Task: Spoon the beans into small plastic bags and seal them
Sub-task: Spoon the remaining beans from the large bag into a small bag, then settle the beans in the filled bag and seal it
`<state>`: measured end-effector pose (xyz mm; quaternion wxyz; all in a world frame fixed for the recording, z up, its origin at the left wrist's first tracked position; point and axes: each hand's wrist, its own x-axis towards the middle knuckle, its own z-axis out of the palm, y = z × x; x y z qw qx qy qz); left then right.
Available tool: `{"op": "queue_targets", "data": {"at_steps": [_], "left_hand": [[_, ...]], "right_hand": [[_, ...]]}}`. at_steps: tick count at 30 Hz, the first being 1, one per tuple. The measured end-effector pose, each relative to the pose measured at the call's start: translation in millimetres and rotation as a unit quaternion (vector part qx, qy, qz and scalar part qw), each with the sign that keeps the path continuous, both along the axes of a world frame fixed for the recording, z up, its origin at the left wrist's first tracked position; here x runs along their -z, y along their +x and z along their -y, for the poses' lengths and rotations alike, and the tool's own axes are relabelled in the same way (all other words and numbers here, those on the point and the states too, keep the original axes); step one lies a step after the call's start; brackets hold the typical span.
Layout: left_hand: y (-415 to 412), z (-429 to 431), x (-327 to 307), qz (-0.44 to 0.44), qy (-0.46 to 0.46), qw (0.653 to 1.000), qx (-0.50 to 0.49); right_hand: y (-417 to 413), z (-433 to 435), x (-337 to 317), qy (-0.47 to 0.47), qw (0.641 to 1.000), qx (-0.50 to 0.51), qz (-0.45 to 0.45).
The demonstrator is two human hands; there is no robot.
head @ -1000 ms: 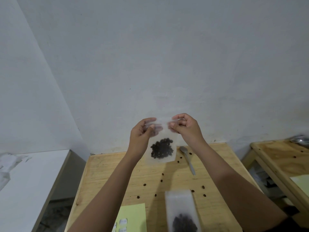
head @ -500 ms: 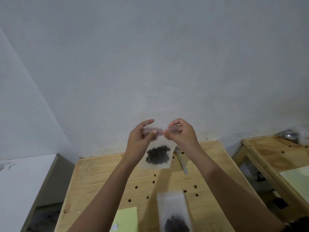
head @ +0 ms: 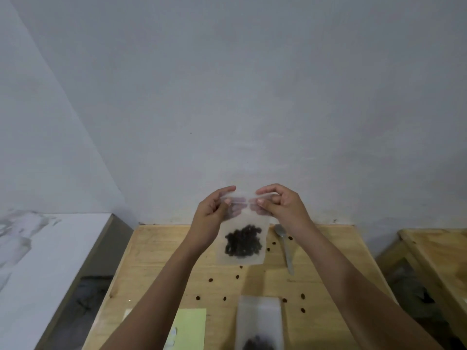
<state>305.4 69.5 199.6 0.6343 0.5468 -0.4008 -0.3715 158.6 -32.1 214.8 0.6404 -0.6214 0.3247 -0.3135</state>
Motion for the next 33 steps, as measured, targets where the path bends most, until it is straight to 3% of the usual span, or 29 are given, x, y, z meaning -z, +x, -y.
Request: {"op": "queue_targets", "data": {"at_steps": [12, 17, 22, 28, 33], "left_hand": [[-2.5, -51.6, 28.9, 0.028, 0.021, 0.991, -0.128], [4.3, -72.4, 33.1, 0.072, 0.059, 0.987, -0.135], [15.5, -76.7, 37.8, 0.054, 0.066, 0.988, -0.133], [42.2, -80.2, 46.0, 0.041, 0.053, 0.984, -0.165], [66.3, -85.3, 51.1, 0.048, 0.064, 0.991, -0.103]], "right_hand": [[42.2, -9.8, 26.6, 0.075, 0.996, -0.043, 0.023], [58.6, -24.2, 33.7, 0.103, 0.994, -0.037, 0.025], [68.1, -29.4, 32.4, 0.104, 0.993, -0.052, 0.027], [79.0, -39.5, 46.9, -0.014, 0.988, -0.122, -0.092], [96.3, -54.7, 52.2, -0.049, 0.989, -0.083, -0.114]]}}
